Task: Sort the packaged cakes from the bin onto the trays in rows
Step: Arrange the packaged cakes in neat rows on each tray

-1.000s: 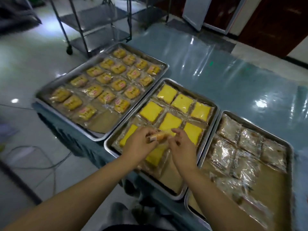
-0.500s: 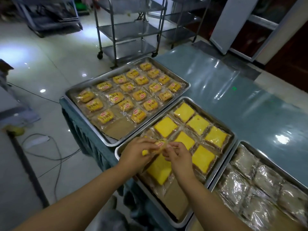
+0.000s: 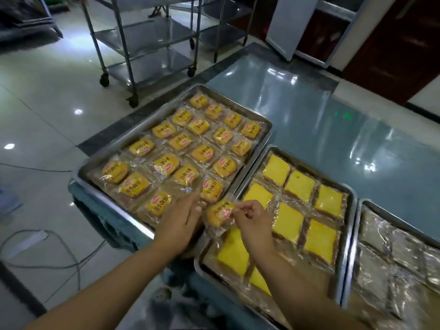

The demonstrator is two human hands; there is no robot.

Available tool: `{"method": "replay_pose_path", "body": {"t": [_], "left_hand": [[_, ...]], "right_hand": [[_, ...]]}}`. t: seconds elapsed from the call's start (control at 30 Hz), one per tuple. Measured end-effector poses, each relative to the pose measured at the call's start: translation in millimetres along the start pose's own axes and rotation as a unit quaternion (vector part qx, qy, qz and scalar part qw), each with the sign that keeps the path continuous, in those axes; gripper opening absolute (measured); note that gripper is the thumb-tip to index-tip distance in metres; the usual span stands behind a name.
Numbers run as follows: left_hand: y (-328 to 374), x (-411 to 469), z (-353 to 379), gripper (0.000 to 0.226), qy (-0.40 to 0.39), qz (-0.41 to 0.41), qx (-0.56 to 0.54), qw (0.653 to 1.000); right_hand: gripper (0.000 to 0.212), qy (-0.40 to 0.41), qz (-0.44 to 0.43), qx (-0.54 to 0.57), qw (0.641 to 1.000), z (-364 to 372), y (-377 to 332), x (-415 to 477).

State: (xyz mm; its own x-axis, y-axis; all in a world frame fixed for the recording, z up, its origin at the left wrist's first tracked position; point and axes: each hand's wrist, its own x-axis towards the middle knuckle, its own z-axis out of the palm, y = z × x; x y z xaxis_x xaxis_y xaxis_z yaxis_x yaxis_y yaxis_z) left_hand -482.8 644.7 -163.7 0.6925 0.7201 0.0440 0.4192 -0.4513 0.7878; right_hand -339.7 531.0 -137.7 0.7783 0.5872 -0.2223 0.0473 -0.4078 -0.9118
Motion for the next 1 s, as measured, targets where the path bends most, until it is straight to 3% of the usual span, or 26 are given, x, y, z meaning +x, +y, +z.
{"method": "replay_pose_path", "body": {"t": [0.13,0.27,0.37,0.5,0.73,0.87,1.0], "left_hand": [[-50,24,-46,0.043,-0.055,0.033,0.197,0.978],[-78,36,-75,0.045,-0.108,0.092,0.208,0.968],[-86,40,-81,0.048,-0.136,0.146,0.221,0.955],[-91,43,-80,0.046,-0.158,0.144,0.218,0.952],[-91,42,-83,0.039,-0.161,0.129,0.184,0.961],[-94,42,-84,0.044,-0.161,0.132,0.175,0.962],[-89,39,-81,0.046,-0.150,0.130,0.194,0.961]], "right_hand": [[0.020,-0.045,-0.009,-0.097,0.994,50,-9,1],[0.022,-0.072,-0.008,-0.204,0.976,80,-10,-3],[0.018,-0.054,-0.058,-0.343,0.936,92,-13,-8],[0.025,0.003,-0.110,-0.502,0.858,104,-13,-14],[0.047,-0.046,-0.138,-0.532,0.834,119,-6,-27],[0.044,-0.052,-0.137,-0.574,0.806,122,-6,-27],[0.044,-0.042,-0.135,-0.565,0.813,122,-4,-27]]}}
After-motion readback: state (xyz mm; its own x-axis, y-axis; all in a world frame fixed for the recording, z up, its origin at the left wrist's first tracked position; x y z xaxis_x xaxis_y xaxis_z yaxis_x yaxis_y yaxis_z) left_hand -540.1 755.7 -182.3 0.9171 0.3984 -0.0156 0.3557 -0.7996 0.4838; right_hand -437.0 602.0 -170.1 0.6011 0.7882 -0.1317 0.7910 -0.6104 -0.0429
